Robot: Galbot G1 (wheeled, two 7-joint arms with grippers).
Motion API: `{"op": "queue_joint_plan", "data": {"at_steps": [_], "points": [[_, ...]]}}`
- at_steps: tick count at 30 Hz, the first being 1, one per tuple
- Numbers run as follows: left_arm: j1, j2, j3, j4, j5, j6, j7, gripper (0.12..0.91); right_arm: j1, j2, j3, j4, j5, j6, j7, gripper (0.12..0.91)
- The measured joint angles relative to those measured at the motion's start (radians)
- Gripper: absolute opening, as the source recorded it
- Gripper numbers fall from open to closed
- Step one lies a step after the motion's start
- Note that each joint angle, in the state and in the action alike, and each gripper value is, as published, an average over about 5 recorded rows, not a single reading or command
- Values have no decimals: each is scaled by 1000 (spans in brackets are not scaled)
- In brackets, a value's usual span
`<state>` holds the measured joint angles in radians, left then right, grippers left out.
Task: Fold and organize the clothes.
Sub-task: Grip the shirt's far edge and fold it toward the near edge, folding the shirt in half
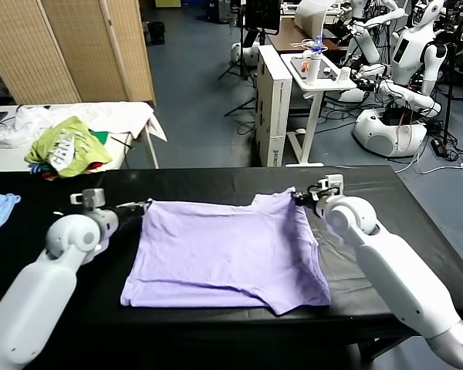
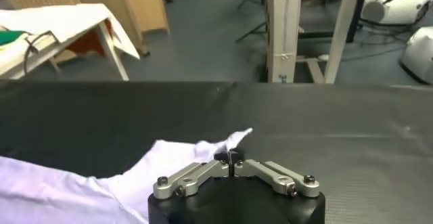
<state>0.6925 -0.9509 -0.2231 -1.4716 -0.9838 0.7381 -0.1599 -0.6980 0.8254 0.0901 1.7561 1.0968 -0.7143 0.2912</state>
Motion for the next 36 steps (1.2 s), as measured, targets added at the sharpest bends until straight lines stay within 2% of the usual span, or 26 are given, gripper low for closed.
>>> {"op": "queue_joint_plan", "data": {"at_steps": [6, 15, 26, 36], "points": [[39, 34, -44, -88, -38, 0, -17, 151, -123, -72, 66, 134, 10, -21, 5, 140], [165, 84, -134, -232, -57, -1, -17, 151, -304, -139, 144, 271, 4, -22, 12, 140], [359, 134, -249, -401, -69, -1, -18, 151, -440, -168, 171, 330, -1, -22, 14, 140], [543, 105, -339, -560, -44, -2, -36, 151, -465, -170, 171, 324, -3, -22, 25, 140]]}}
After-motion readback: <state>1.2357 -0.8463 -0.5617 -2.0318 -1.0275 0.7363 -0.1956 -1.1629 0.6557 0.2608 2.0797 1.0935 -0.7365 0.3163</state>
